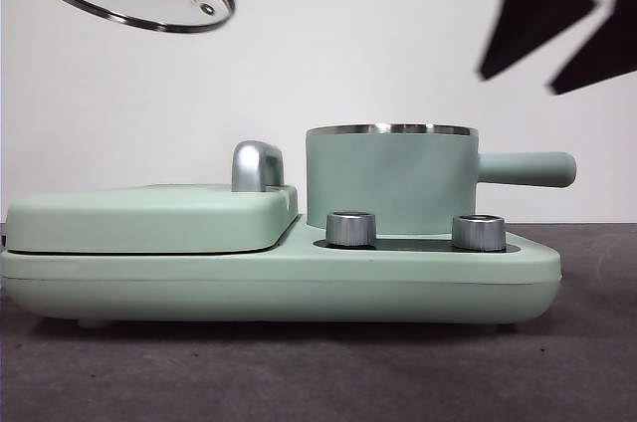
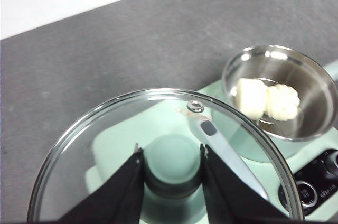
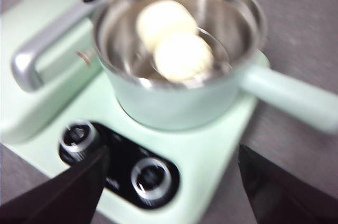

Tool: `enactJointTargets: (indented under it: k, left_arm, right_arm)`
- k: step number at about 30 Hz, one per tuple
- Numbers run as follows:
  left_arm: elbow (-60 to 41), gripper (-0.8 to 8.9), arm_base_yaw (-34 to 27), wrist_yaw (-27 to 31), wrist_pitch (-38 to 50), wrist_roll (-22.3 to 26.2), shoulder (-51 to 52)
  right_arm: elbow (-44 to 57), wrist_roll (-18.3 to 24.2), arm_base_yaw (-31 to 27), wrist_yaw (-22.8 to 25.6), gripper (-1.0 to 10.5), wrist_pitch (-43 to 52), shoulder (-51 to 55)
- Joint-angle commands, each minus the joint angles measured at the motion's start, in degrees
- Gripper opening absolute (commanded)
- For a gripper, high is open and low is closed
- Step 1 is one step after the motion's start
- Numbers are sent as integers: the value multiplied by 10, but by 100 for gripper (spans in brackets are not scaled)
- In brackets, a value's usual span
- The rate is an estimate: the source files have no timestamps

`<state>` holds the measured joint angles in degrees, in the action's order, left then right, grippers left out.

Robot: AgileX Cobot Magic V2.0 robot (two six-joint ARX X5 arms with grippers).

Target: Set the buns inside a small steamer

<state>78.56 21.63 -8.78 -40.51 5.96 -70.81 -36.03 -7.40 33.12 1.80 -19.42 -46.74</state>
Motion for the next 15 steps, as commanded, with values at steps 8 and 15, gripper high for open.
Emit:
enactJointTargets:
  k: [8, 15]
  left_arm:
    - [11, 10, 96, -3, 87, -11, -92]
    - [11, 10, 162, -2, 212, -27, -161]
  right_arm:
    - [2, -10, 5, 58, 387, -132, 139]
    - [2, -12, 5, 58, 387, -154, 170]
